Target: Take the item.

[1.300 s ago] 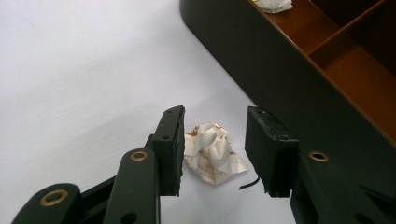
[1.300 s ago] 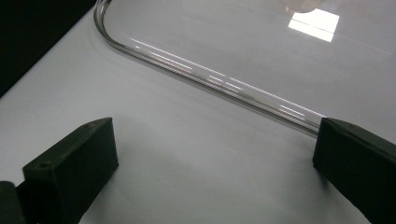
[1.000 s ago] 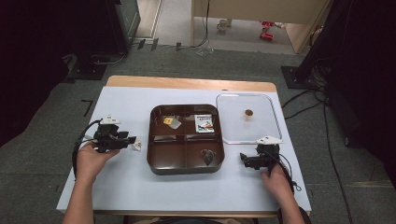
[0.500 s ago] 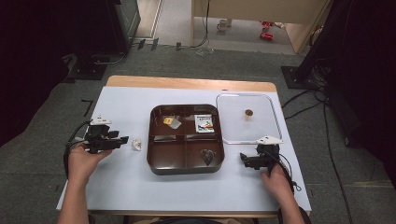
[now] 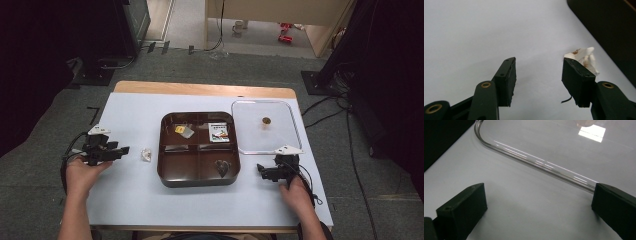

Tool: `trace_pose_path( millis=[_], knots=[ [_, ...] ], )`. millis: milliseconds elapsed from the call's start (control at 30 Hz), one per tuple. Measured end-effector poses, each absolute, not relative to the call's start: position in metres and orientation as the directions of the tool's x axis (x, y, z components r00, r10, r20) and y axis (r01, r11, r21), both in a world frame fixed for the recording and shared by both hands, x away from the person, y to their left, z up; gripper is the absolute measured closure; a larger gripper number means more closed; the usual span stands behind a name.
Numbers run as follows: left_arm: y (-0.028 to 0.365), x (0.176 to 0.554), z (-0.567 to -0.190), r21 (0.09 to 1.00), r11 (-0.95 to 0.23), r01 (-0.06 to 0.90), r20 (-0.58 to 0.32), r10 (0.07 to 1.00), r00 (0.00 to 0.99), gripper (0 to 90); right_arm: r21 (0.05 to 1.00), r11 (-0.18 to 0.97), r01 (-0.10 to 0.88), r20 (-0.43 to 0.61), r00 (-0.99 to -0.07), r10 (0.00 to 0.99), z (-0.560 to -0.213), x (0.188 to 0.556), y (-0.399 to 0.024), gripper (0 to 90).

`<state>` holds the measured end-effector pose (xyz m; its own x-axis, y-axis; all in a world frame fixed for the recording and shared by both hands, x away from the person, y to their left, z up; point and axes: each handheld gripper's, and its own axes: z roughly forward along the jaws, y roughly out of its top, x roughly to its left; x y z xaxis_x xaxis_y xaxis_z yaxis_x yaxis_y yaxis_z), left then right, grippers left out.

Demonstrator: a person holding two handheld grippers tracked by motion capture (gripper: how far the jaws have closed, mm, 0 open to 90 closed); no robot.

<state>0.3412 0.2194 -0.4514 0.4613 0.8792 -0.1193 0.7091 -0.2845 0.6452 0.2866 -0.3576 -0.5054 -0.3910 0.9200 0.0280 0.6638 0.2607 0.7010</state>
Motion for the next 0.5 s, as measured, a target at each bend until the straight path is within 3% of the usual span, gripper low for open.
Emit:
trace_pose_path(
  millis=[500],
  knots=[
    [0.239, 0.345, -0.464, 0.624, -0.276, 0.731, -0.096, 0.901, 0.422, 42.3, 0.701, 0.26, 0.664, 0.028, -0.391, 0.92, -0.505, 0.287, -0.358, 0.0]
  ],
)
